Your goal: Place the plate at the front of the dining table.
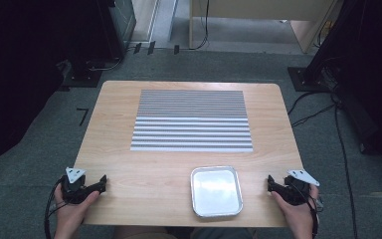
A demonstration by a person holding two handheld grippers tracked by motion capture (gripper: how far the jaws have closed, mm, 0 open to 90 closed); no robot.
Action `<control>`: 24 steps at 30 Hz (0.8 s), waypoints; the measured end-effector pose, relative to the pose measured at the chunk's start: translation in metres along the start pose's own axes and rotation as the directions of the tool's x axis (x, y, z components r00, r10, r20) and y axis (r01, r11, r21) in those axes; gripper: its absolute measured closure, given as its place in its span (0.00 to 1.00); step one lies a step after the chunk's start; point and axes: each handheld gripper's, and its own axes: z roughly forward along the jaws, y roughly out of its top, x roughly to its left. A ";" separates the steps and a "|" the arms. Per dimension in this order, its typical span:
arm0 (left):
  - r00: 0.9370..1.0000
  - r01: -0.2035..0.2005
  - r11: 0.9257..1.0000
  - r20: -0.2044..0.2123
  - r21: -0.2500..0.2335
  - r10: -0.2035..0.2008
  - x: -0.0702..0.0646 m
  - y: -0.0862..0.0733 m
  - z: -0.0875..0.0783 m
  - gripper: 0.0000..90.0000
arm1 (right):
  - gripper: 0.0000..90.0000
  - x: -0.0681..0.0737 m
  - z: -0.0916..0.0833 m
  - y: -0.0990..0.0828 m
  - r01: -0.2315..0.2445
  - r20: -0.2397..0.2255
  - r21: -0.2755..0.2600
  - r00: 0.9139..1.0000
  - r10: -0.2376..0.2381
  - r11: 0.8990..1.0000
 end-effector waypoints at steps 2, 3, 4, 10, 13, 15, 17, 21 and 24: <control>1.000 0.002 1.000 -0.002 0.004 -0.002 0.000 0.000 0.000 0.15 | 0.19 0.000 0.000 0.000 -0.003 -0.001 -0.001 1.000 0.003 1.000; 1.000 0.002 1.000 -0.004 0.004 -0.002 -0.001 0.001 0.000 0.15 | 0.21 0.000 -0.001 0.000 -0.006 0.003 -0.003 1.000 0.006 1.000; 1.000 0.003 1.000 -0.007 0.007 -0.003 -0.001 0.001 0.000 0.15 | 0.22 -0.001 -0.001 -0.001 -0.012 0.007 -0.005 1.000 0.012 1.000; 1.000 -0.003 1.000 -0.001 0.011 0.003 -0.006 0.002 -0.002 0.15 | 0.22 0.002 -0.006 -0.001 -0.021 0.013 -0.033 1.000 0.022 0.999; 1.000 -0.014 1.000 0.012 -0.004 0.014 -0.015 0.003 -0.005 0.15 | 0.22 0.004 -0.010 0.002 -0.040 0.001 -0.052 0.999 0.040 0.998; 1.000 -0.017 1.000 0.021 -0.017 0.018 -0.021 0.005 -0.007 0.15 | 0.22 0.007 -0.012 0.004 -0.050 -0.010 -0.061 0.999 0.050 0.997; 0.999 -0.017 0.999 0.040 -0.033 0.019 -0.031 0.008 -0.010 0.15 | 0.23 0.013 -0.016 0.006 -0.052 -0.023 -0.075 0.998 0.050 0.996; 0.996 0.014 0.999 0.089 -0.045 -0.010 -0.039 0.011 -0.014 0.15 | 0.23 0.018 -0.021 0.007 -0.052 -0.042 -0.091 0.998 0.048 0.994; 0.996 0.006 0.998 0.092 -0.067 0.000 -0.050 0.014 -0.019 0.15 | 0.23 0.024 -0.027 0.009 -0.051 -0.060 -0.112 0.997 0.045 0.992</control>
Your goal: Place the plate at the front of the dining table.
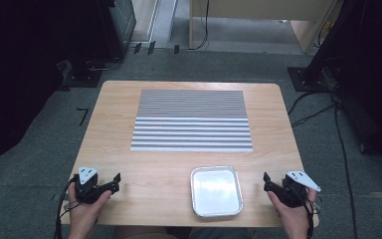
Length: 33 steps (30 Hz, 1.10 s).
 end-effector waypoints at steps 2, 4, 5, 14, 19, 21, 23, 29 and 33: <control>1.000 -0.004 1.000 0.002 -0.003 0.004 -0.003 0.001 -0.001 0.15 | 0.24 0.001 -0.001 0.000 -0.004 -0.004 -0.005 1.000 0.004 1.000; 1.000 -0.011 1.000 0.007 -0.010 0.011 -0.010 0.002 -0.002 0.15 | 0.25 0.006 -0.005 0.002 -0.012 -0.027 -0.016 1.000 0.011 1.000; 1.000 -0.011 1.000 0.007 -0.010 0.011 -0.010 0.002 -0.002 0.15 | 0.25 0.006 -0.005 0.002 -0.012 -0.027 -0.016 1.000 0.011 1.000; 0.999 -0.032 0.999 0.041 -0.022 0.033 -0.037 0.004 -0.006 0.15 | 0.33 0.025 -0.013 0.005 -0.031 -0.106 -0.049 0.994 0.026 0.998; 0.997 -0.046 0.999 0.057 -0.027 0.048 -0.047 0.006 -0.006 0.15 | 0.33 0.031 -0.014 0.005 -0.028 -0.118 -0.048 0.993 0.022 0.998; 0.997 -0.043 0.999 0.064 -0.026 0.045 -0.052 0.006 -0.006 0.15 | 0.34 0.034 -0.014 0.005 -0.028 -0.123 -0.048 0.992 0.022 0.998; 0.996 -0.044 0.999 0.074 -0.024 0.046 -0.057 0.006 -0.006 0.15 | 0.35 0.036 -0.015 0.006 -0.025 -0.123 -0.049 0.992 0.018 0.998; 0.992 -0.076 0.997 0.102 -0.021 0.078 -0.083 0.004 -0.004 0.15 | 0.36 0.044 -0.016 0.006 -0.025 -0.141 -0.050 0.990 0.017 0.998; 0.989 -0.089 0.996 0.120 -0.017 0.090 -0.094 0.004 -0.002 0.15 | 0.36 0.047 -0.016 0.005 -0.017 -0.147 -0.046 0.989 0.010 0.999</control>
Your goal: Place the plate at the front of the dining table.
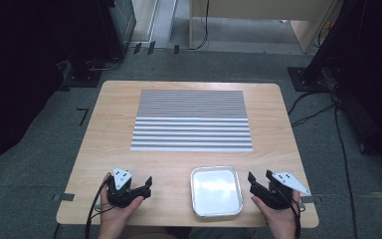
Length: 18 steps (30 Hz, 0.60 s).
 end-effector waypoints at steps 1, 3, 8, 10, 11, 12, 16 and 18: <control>1.000 -0.009 1.000 0.012 0.004 0.009 -0.007 0.000 0.002 0.15 | 0.36 0.003 0.001 -0.001 0.009 -0.005 0.005 1.000 -0.009 1.000; 1.000 -0.020 1.000 0.023 0.008 0.020 -0.013 0.000 0.003 0.15 | 0.39 0.005 0.001 -0.001 0.018 -0.009 0.008 1.000 -0.017 1.000; 0.999 -0.028 1.000 0.047 0.013 0.027 -0.029 -0.001 0.006 0.15 | 0.53 0.008 0.000 -0.003 0.029 -0.047 0.001 0.999 -0.029 1.000; 0.998 -0.025 1.000 0.059 0.018 0.024 -0.036 -0.001 0.007 0.15 | 0.58 0.009 0.000 -0.004 0.023 -0.068 -0.004 0.997 -0.023 1.000; 0.998 -0.025 1.000 0.059 0.018 0.024 -0.036 -0.001 0.007 0.16 | 0.58 0.009 0.000 -0.004 0.023 -0.068 -0.004 0.997 -0.023 1.000; 0.997 -0.026 0.999 0.077 0.026 0.024 -0.043 -0.003 0.008 0.16 | 0.60 0.009 0.000 -0.005 0.016 -0.092 -0.001 0.996 -0.016 1.000; 0.994 -0.019 0.999 0.112 0.045 0.014 -0.056 -0.005 0.012 0.17 | 0.65 0.008 0.005 -0.008 0.001 -0.154 0.033 0.988 0.005 0.999; 0.993 -0.012 0.999 0.119 0.048 0.007 -0.060 -0.006 0.013 0.18 | 0.70 0.008 0.007 -0.010 -0.013 -0.156 0.060 0.987 0.022 0.998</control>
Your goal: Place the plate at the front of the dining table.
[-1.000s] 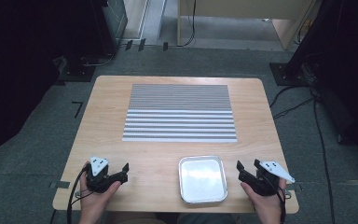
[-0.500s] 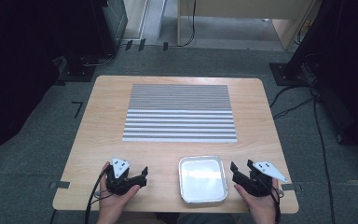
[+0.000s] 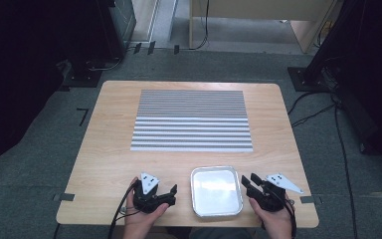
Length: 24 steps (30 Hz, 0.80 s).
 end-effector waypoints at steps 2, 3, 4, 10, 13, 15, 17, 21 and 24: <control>1.000 0.009 1.000 0.007 -0.001 -0.009 -0.009 -0.001 0.004 0.22 | 0.76 -0.001 0.001 -0.001 -0.037 -0.026 0.017 0.999 0.038 0.999; 1.000 0.009 1.000 0.007 -0.001 -0.009 -0.009 -0.001 0.004 0.28 | 0.76 -0.001 0.001 -0.001 -0.037 -0.026 0.017 0.999 0.038 0.999; 1.000 0.018 1.000 0.009 -0.004 -0.018 -0.012 -0.001 0.005 0.28 | 0.79 -0.001 0.002 0.000 -0.055 -0.045 0.027 0.997 0.057 0.998; 0.998 0.031 1.000 0.057 -0.004 -0.031 -0.027 -0.002 0.011 0.45 | 0.89 0.001 0.009 -0.003 -0.075 -0.099 0.080 0.992 0.083 0.994; 0.995 0.025 1.000 0.102 -0.003 -0.025 -0.040 -0.002 0.013 0.51 | 0.93 -0.001 0.011 -0.004 -0.098 -0.093 0.091 0.990 0.107 0.991; 0.994 0.018 1.000 0.106 -0.004 -0.018 -0.046 -0.001 0.014 0.54 | 0.95 -0.001 0.012 -0.004 -0.102 -0.098 0.099 0.989 0.112 0.990; 0.993 0.018 1.000 0.114 -0.007 -0.018 -0.048 -0.001 0.013 0.59 | 0.96 -0.001 0.013 -0.004 -0.109 -0.109 0.111 0.987 0.121 0.988; 0.987 0.034 0.999 0.159 0.026 -0.038 -0.053 -0.001 0.015 0.66 | 0.96 0.000 0.014 -0.005 -0.111 -0.106 0.130 0.986 0.125 0.985; 0.987 0.032 0.999 0.156 0.044 -0.039 -0.054 -0.004 0.017 0.70 | 0.97 0.000 0.013 -0.005 -0.121 -0.102 0.137 0.985 0.135 0.983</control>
